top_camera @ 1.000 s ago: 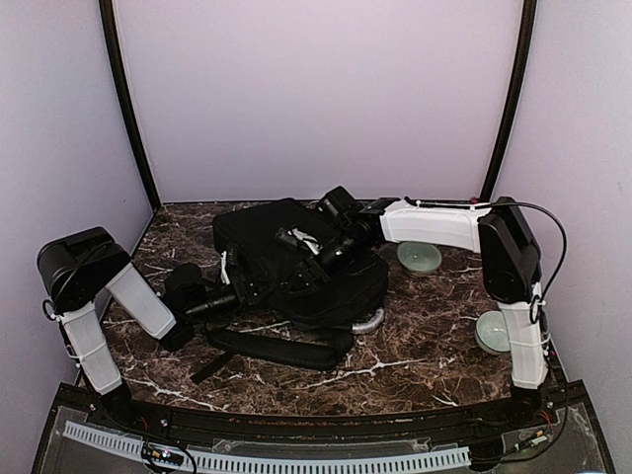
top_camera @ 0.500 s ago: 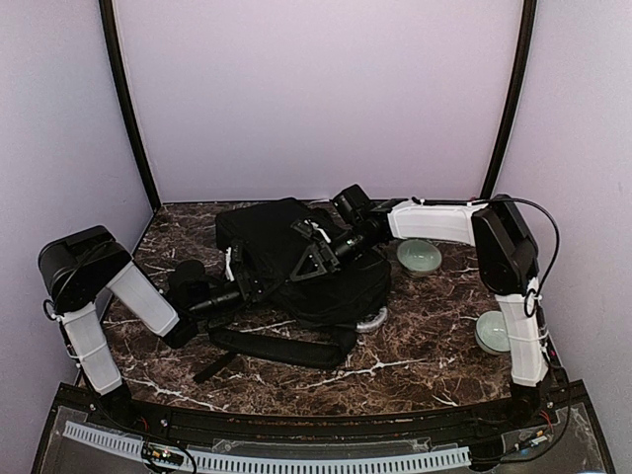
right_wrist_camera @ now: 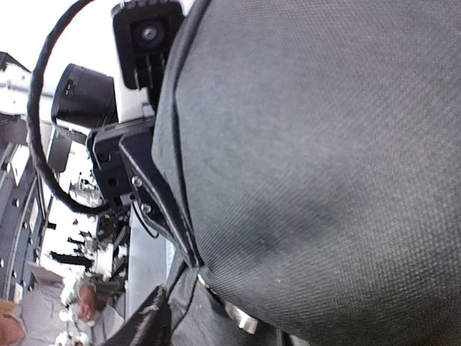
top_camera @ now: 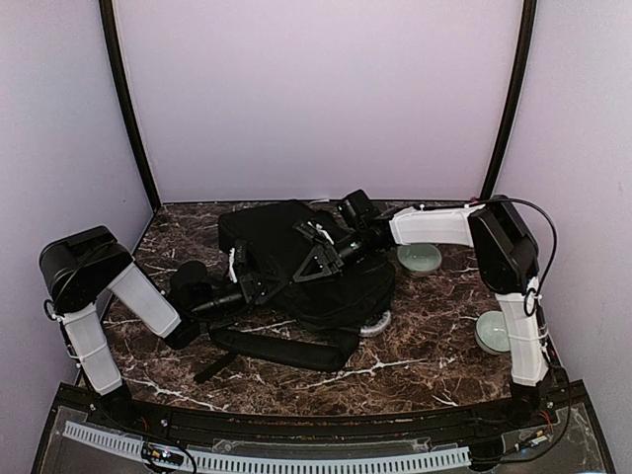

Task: Pack the student bag
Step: Grab the upper front pocket of the student bag, then zip the upper front pocket of the student bag.

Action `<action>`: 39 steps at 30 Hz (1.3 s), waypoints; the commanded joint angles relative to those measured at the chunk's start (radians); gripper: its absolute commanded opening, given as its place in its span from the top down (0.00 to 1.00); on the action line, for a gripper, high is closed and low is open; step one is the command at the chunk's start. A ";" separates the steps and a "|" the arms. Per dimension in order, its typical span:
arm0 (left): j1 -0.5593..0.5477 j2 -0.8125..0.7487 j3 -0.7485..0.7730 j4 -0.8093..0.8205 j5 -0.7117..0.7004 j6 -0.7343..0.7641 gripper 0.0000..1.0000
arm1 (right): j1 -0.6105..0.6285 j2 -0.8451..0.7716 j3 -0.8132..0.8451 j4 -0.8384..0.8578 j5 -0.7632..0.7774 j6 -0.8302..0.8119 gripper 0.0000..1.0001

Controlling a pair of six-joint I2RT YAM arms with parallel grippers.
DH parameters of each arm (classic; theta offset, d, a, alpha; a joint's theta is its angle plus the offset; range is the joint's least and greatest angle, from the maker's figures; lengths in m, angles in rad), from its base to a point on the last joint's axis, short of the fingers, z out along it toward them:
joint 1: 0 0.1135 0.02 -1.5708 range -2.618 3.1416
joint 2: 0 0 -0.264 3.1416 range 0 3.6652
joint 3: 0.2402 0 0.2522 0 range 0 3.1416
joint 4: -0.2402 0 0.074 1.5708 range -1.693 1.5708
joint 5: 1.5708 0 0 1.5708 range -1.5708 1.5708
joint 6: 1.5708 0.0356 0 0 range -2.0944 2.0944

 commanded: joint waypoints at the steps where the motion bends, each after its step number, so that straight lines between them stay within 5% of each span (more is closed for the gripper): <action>1: -0.037 -0.040 0.036 0.226 0.071 0.025 1.00 | 0.023 -0.062 -0.042 0.092 -0.044 0.045 0.56; 8: -0.037 -0.057 0.021 0.168 0.042 0.040 1.00 | 0.011 -0.091 -0.066 0.102 -0.001 0.049 0.73; 20: -0.037 -0.057 0.033 0.095 0.038 0.059 1.00 | 0.011 -0.131 -0.036 0.062 0.060 -0.003 0.70; 29: -0.036 -0.055 0.037 0.061 0.023 0.064 1.00 | 0.012 -0.133 -0.029 0.038 0.086 -0.029 0.91; 39: -0.036 -0.047 0.052 0.036 0.034 0.065 1.00 | 0.028 -0.112 0.046 -0.045 0.139 -0.099 0.74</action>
